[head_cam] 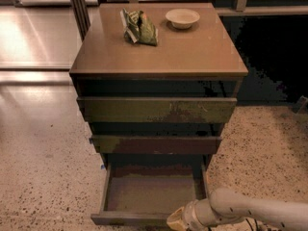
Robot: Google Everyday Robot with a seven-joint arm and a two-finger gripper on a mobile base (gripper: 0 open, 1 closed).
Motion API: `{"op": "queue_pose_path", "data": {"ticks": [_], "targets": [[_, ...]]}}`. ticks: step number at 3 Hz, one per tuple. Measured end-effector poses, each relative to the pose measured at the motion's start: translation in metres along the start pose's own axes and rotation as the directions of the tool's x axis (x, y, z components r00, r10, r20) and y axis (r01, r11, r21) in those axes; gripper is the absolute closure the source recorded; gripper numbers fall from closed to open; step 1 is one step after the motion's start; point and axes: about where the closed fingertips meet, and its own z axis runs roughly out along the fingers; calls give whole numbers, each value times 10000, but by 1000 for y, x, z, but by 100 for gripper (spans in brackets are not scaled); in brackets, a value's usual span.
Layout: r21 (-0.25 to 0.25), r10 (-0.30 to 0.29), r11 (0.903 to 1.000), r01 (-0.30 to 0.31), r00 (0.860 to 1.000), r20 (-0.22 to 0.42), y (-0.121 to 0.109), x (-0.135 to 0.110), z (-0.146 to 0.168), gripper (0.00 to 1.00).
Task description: Close bottom drawer
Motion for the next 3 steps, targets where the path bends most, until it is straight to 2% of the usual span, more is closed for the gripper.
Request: {"op": "queue_pose_path", "data": {"ticks": [1, 2, 3], "targets": [[448, -141, 9989, 132, 9997, 195, -15, 2, 5, 100], [848, -544, 9951, 507, 9977, 414, -42, -8, 19, 100], [749, -649, 9954, 605, 9963, 567, -50, -8, 39, 100]]}}
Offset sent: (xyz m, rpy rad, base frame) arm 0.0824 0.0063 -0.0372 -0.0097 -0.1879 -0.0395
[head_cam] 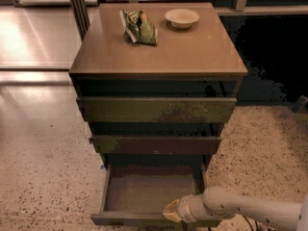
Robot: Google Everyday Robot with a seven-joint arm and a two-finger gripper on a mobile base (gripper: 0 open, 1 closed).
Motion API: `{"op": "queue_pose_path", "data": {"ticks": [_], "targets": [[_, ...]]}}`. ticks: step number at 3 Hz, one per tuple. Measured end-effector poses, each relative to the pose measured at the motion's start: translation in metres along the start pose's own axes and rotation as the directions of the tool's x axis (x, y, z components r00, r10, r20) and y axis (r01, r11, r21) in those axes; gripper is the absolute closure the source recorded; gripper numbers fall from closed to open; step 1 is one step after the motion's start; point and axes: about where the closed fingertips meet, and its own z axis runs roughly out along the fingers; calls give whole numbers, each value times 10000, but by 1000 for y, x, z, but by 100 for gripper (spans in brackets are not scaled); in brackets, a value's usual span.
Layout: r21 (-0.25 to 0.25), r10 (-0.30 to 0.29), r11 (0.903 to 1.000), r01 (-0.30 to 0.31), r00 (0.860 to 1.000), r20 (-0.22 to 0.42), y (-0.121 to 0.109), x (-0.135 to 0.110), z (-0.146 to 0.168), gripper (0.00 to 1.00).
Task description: Close bottom drawer
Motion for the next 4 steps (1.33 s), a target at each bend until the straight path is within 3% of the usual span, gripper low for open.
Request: {"op": "queue_pose_path", "data": {"ticks": [2, 4], "targets": [[-1064, 317, 9938, -315, 9995, -3, 21, 17, 32, 100], [-1268, 640, 9900, -626, 9979, 72, 23, 30, 40, 100]]}}
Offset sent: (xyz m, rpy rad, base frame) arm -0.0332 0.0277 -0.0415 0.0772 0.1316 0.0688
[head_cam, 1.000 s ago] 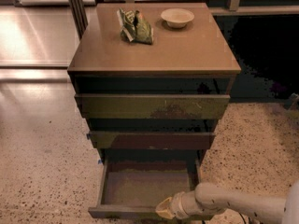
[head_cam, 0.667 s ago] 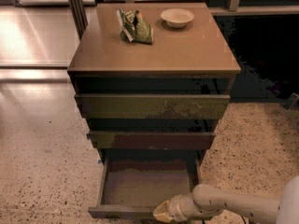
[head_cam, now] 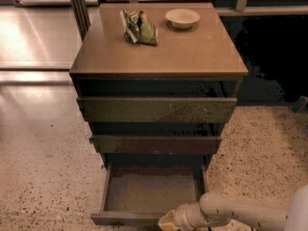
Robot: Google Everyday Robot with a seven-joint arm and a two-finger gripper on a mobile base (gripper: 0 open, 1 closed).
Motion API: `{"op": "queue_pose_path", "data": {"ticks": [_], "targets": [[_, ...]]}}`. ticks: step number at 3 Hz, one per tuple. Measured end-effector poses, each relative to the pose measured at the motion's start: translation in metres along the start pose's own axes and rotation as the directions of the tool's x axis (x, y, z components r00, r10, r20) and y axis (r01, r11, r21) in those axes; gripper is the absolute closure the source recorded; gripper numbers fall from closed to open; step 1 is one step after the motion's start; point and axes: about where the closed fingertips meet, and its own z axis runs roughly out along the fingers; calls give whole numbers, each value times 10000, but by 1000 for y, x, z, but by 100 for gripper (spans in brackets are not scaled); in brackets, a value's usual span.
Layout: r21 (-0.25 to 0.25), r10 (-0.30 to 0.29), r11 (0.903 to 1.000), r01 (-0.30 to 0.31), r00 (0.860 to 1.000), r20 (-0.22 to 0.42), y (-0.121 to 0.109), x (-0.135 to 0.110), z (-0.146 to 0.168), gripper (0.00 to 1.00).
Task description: Close bottom drawer
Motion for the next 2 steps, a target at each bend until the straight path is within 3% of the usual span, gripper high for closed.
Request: {"op": "queue_pose_path", "data": {"ticks": [1, 2], "targets": [[-484, 791, 9957, -786, 9968, 86, 4, 23, 16, 100], [-486, 795, 9957, -790, 9968, 86, 4, 23, 16, 100]]}}
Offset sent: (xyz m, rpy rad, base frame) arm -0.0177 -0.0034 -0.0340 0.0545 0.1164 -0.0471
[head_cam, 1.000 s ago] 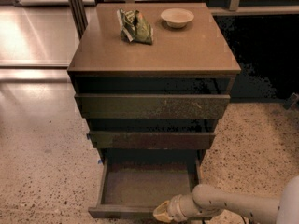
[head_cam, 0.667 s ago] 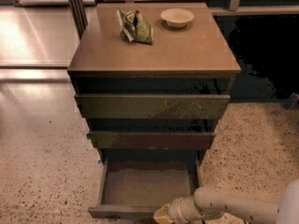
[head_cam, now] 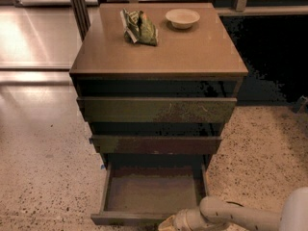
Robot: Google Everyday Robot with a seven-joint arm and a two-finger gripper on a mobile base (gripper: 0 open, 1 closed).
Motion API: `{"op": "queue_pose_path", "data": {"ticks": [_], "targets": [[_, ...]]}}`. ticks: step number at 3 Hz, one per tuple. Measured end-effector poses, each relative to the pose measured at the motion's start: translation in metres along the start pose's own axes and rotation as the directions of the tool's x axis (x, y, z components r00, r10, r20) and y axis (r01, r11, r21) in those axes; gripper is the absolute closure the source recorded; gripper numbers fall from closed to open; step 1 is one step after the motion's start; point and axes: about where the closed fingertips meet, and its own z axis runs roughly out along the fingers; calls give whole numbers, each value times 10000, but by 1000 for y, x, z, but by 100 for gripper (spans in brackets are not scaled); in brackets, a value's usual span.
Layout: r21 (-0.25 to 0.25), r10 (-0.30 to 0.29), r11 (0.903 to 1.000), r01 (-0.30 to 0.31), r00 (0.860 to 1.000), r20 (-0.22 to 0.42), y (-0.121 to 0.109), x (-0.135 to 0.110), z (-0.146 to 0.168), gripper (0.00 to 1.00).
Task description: Close bottom drawer
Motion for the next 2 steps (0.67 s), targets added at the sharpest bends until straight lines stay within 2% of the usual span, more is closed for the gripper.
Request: {"op": "queue_pose_path", "data": {"ticks": [1, 2], "targets": [[-103, 368, 9993, -369, 9993, -48, -20, 17, 26, 100], [-100, 367, 9993, -367, 9993, -47, -20, 17, 26, 100]]}}
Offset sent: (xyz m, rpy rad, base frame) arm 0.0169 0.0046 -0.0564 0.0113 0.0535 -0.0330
